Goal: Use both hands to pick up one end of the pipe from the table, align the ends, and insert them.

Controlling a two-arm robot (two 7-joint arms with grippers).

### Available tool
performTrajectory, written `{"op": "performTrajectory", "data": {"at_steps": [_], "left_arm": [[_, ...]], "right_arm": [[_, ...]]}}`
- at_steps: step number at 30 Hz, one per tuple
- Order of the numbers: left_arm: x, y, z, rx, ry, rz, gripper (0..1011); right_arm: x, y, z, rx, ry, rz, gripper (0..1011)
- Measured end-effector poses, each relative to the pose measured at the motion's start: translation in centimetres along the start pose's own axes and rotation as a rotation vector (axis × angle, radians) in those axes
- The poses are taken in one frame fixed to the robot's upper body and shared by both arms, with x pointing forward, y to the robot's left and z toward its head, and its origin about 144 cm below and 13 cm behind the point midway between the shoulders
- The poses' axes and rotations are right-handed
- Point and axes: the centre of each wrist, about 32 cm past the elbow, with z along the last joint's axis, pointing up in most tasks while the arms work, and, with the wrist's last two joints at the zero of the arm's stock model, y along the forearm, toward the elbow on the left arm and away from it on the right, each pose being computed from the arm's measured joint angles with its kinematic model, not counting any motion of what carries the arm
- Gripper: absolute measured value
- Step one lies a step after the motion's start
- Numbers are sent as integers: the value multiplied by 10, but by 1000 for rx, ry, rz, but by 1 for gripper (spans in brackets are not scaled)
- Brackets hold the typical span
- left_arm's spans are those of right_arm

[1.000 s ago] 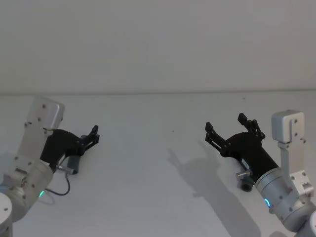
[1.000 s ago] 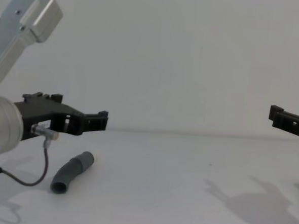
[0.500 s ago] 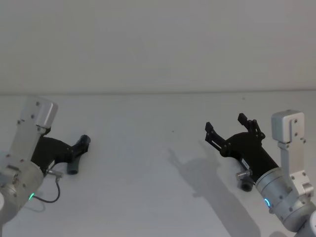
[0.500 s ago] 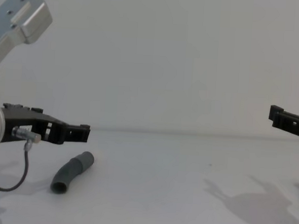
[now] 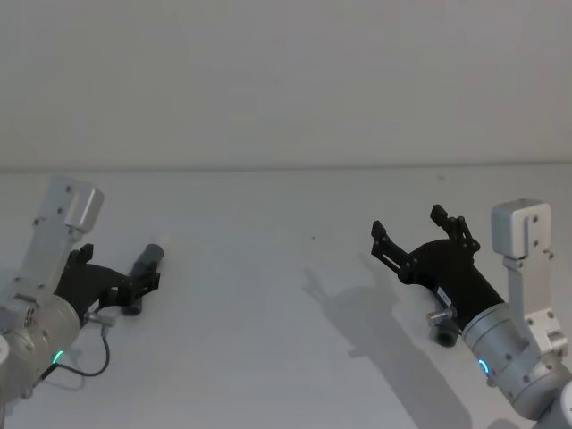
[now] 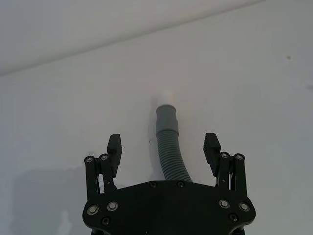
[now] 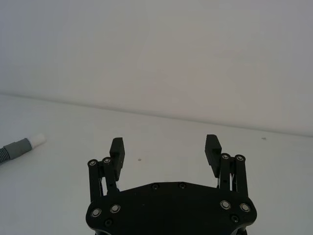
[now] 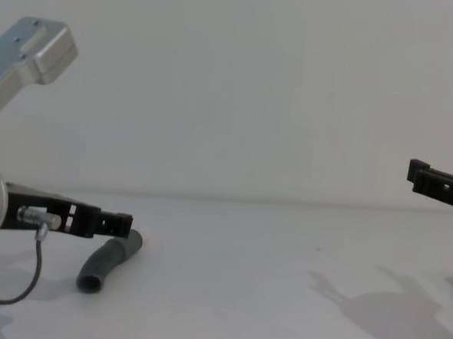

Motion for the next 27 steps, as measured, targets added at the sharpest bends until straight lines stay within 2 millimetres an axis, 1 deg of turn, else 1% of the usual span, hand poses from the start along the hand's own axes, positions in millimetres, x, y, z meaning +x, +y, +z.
{"op": "performTrajectory", "data": {"at_steps": [14, 27], "left_arm": [[3, -15, 1, 72, 3, -4, 1001], [0, -29, 1, 88, 7, -6, 1001]], "right_arm": [[0, 0, 0, 0, 0, 0, 1002], [0, 0, 0, 0, 0, 0, 1002]]}}
